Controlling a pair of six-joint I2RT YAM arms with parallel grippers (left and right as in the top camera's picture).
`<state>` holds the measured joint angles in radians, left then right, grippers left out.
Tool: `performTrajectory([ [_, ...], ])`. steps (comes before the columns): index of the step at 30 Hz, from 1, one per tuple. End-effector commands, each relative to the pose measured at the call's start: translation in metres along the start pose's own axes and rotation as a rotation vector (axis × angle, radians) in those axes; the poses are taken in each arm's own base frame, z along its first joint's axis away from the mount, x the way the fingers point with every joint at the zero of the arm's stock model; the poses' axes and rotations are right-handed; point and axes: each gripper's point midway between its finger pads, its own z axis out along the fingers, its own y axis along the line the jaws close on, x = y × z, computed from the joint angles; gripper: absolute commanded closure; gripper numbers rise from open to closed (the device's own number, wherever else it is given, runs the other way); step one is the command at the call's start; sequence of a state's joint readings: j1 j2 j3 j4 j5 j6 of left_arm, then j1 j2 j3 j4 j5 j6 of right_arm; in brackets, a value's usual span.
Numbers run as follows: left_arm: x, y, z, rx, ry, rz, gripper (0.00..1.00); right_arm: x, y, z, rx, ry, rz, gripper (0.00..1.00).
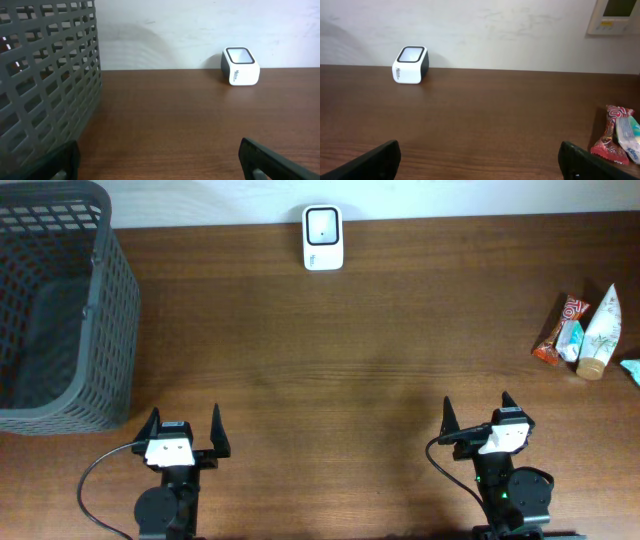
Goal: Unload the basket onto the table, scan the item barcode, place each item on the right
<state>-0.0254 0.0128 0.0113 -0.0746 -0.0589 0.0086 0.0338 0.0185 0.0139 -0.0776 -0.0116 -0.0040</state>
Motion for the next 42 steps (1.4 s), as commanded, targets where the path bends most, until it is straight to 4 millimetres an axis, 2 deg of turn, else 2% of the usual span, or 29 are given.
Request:
performTrajectory([
  [1, 0.0015, -0.0008, -0.0002, 0.008, 0.002, 0.022, 0.01, 0.0039, 0.0003, 0.0005, 0.0, 0.007, -0.007, 0.01],
  [11, 0.0017, 0.0067, -0.0002, -0.023, 0.003, -0.018, 0.01, 0.0039, 0.0003, 0.0005, 0.0, 0.007, -0.007, 0.01],
  [42, 0.0015, 0.0056, -0.0002, -0.017, 0.003, -0.018, 0.01, 0.0039, 0.0003, 0.0005, 0.0, 0.007, -0.007, 0.01],
])
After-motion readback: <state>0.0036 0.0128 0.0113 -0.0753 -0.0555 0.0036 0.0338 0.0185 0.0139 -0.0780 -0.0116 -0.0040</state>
